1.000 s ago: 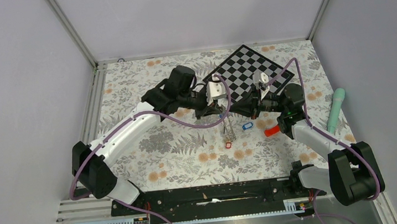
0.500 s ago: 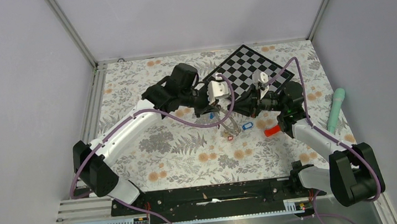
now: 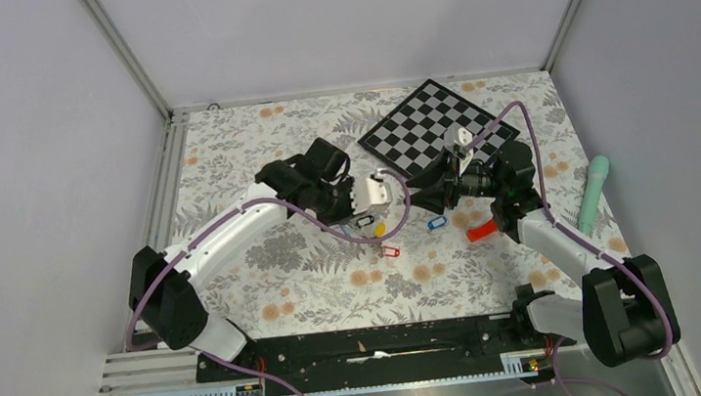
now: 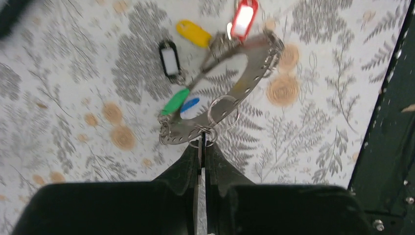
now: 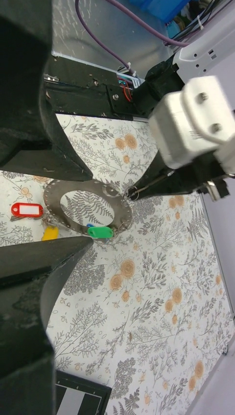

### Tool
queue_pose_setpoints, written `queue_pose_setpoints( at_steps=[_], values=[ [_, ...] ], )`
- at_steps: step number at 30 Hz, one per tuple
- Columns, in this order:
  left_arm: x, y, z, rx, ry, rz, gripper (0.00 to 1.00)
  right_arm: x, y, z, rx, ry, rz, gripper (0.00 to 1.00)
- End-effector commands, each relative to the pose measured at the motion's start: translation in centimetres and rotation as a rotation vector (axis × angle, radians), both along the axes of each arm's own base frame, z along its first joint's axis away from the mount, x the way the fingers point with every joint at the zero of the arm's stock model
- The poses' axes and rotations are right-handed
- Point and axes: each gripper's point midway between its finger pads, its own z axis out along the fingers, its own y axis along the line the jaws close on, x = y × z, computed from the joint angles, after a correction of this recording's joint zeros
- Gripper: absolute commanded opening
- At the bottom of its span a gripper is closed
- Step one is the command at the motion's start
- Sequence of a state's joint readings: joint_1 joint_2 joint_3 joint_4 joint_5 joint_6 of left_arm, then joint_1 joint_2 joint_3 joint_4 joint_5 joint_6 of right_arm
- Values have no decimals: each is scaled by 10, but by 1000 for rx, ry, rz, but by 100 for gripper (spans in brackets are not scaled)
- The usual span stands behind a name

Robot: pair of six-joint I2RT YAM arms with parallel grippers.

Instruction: Put the keys on the keyring

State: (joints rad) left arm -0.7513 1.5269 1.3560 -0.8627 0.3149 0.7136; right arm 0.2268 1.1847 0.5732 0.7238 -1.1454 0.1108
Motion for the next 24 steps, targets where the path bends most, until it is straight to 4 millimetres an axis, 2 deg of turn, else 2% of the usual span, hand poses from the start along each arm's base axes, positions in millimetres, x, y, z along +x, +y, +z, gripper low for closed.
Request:
queue_pose_setpoints(
  at_steps=[1, 7, 11, 14, 18, 19, 24],
  values=[
    [-17, 49, -14, 186, 1, 10, 0, 5, -4, 20, 0, -72, -10, 53],
    [-49, 109, -59, 446, 118, 55, 0, 9, -7, 14, -14, -80, -35, 54],
    [-70, 133, -79, 536, 182, 75, 0, 10, -7, 12, -17, -80, -42, 55],
    [-82, 145, -93, 574, 213, 73, 0, 11, -8, 10, -22, -84, -48, 56],
    [-87, 156, -114, 620, 223, 78, 1, 12, -8, 8, -25, -85, -51, 57],
    [-91, 160, -129, 645, 243, 79, 5, 12, -9, 8, -26, -85, -53, 57],
    [-100, 168, -146, 688, 287, 80, 12, 13, -10, 7, -29, -78, -57, 57]
  ],
)
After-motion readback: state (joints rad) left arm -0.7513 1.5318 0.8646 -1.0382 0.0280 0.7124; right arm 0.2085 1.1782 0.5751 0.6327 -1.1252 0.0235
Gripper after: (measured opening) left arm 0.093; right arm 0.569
